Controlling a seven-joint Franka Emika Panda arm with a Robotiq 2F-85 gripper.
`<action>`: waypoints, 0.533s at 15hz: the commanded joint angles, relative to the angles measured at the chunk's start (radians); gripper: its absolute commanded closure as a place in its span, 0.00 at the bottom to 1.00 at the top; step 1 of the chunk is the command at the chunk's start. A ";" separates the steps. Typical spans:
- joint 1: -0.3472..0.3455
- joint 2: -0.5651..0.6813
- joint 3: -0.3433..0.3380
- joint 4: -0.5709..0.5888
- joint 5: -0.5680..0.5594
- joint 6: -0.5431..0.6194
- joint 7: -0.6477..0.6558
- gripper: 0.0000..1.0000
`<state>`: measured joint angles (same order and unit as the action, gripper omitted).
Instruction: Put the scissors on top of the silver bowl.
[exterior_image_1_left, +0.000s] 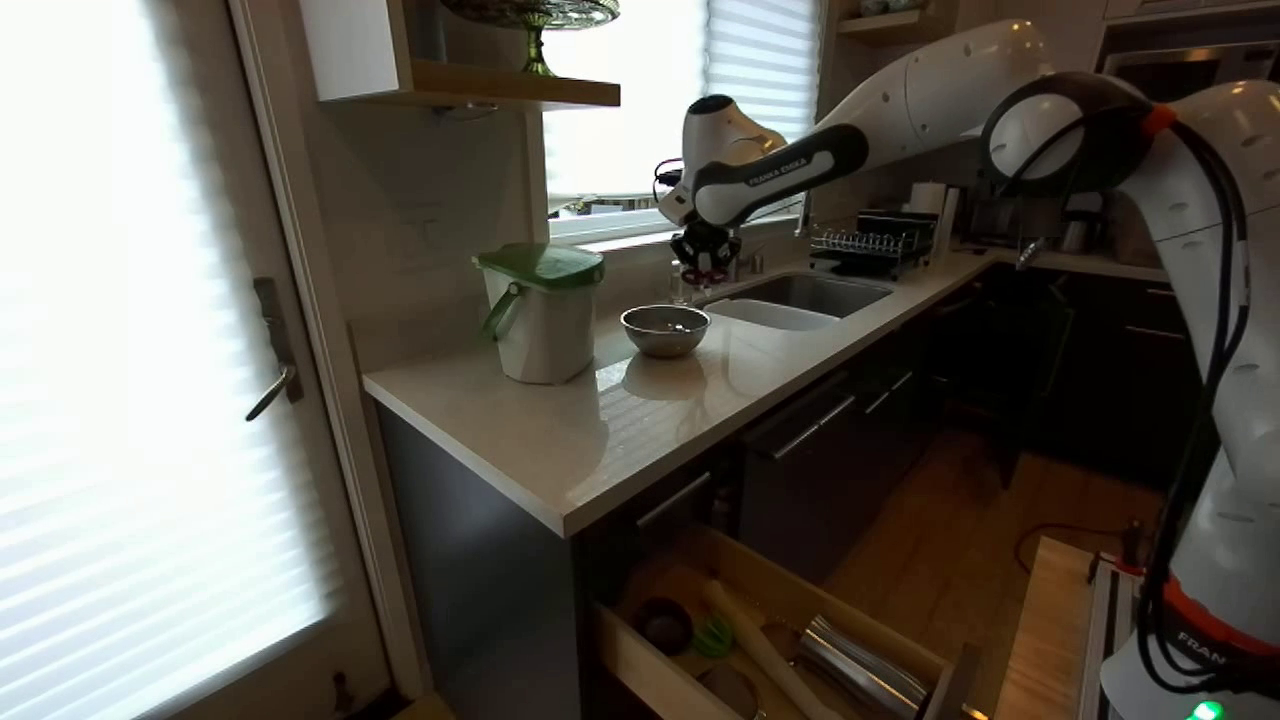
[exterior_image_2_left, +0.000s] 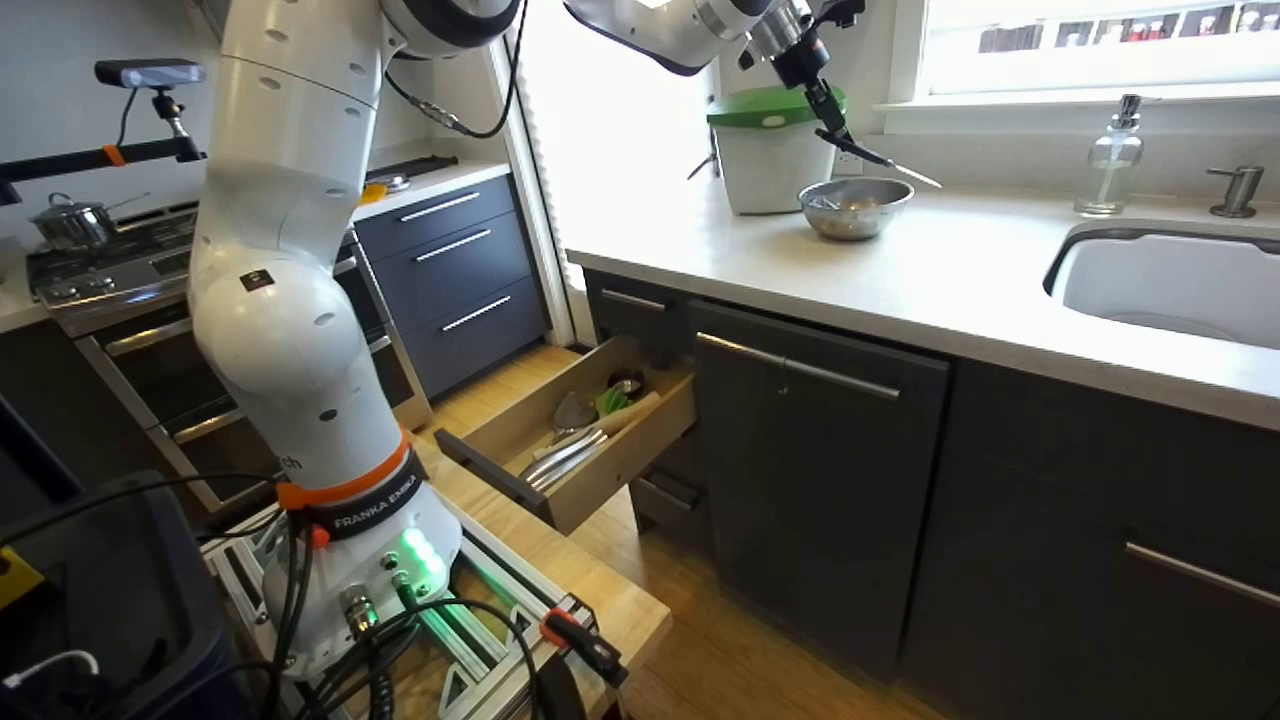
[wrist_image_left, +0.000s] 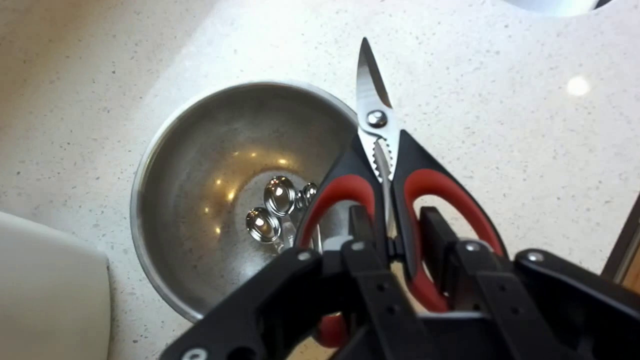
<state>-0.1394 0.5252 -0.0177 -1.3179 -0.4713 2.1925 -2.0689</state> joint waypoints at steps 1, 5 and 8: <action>0.027 0.080 -0.006 0.106 0.011 -0.003 -0.096 0.93; 0.112 0.108 -0.049 0.125 -0.094 -0.015 -0.083 0.93; 0.151 0.136 -0.067 0.135 -0.139 -0.026 -0.075 0.93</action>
<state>-0.0288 0.6190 -0.0505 -1.2275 -0.5566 2.1910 -2.1363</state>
